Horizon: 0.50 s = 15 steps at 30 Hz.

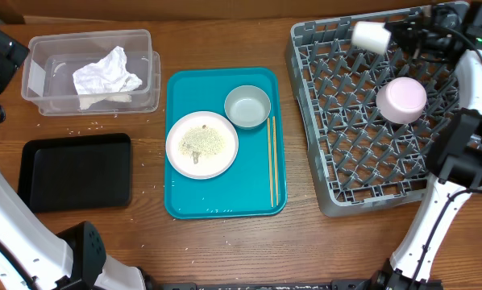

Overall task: Sort waste into correct bins and load items into the dishwasher
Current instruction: 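Carry the cup to the rack's back edge and set it down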

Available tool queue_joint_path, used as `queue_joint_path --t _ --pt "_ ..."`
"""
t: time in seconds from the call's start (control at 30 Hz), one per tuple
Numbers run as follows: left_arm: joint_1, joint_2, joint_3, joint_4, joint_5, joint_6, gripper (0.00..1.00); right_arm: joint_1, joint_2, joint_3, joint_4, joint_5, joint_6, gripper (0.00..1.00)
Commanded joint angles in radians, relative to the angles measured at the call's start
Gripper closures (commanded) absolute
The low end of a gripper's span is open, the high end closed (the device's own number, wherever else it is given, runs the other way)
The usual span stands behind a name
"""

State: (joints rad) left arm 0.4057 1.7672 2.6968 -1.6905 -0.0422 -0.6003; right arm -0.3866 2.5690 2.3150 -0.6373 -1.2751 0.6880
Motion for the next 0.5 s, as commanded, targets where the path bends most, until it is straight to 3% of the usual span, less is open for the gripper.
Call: queue_joint_path --t 0.0,0.27,0.47 --pt "-0.002 -0.021 0.000 0.001 -0.010 -0.006 0.00 -0.008 0.008 0.005 0.024 -0.015 0.017 0.93" --pt "-0.002 -0.021 0.000 0.001 -0.010 -0.006 0.00 0.019 0.008 0.005 0.173 -0.139 0.137 0.95" --pt "-0.002 -0.021 0.000 0.001 -0.010 -0.006 0.00 0.025 0.028 0.003 0.158 -0.137 0.158 0.94"
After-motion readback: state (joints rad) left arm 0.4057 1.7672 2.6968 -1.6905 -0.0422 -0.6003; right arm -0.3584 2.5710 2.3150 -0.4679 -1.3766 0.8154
